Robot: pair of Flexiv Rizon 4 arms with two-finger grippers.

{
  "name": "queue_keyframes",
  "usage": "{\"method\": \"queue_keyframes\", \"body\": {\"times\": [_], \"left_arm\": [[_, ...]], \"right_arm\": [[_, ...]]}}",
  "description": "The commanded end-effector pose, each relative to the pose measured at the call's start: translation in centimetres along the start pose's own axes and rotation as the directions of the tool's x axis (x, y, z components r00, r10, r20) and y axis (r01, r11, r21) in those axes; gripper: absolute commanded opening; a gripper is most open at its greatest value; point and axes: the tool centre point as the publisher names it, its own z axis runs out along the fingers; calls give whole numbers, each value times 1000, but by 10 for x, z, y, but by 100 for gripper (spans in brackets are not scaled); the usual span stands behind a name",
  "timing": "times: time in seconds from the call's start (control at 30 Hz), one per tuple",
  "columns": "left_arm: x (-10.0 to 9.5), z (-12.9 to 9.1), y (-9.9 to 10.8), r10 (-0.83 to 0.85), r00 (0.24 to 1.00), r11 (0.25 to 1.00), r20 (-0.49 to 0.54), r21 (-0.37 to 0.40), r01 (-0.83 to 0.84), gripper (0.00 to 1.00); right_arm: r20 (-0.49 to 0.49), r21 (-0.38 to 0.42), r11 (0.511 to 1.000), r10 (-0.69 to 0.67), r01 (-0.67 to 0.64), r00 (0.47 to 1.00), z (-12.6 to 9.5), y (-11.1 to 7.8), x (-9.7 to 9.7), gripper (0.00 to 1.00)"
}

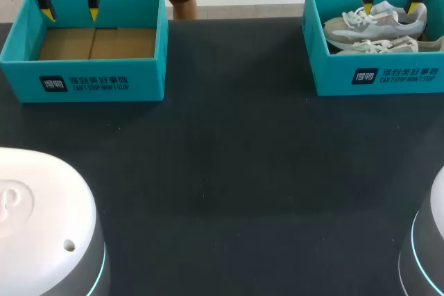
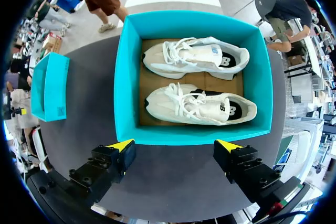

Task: Take the shoe out of the shoebox, open the shoe tongue, remove and reinsert the insole, then place the shoe into the shoebox

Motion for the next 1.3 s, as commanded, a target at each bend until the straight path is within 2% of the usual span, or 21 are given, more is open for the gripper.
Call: {"method": "queue_keyframes", "body": {"times": [0.03,0.87,0.93,1.0,1.1,1.3], "left_arm": [[0,0,0,0,1000,1000,1,-1,0,100],[0,0,0,0,1000,1000,1,-1,0,100],[0,0,0,0,1000,1000,1,-1,0,100],[0,0,0,0,1000,1000,1,-1,0,100],[0,0,0,0,1000,1000,1,-1,0,100],[0,0,0,0,1000,1000,1,-1,0,100]], "right_arm": [[0,0,1000,0,0,1000,0,0,0,100],[0,0,1000,0,0,1000,0,0,0,100],[-13,-21,997,75,-75,997,0,3,-14,100],[22,-70,990,121,-120,992,1,4,-29,100],[-2,-81,978,193,-192,981,5,4,-47,100],[35,-124,965,235,-229,971,10,6,-66,100]]}}
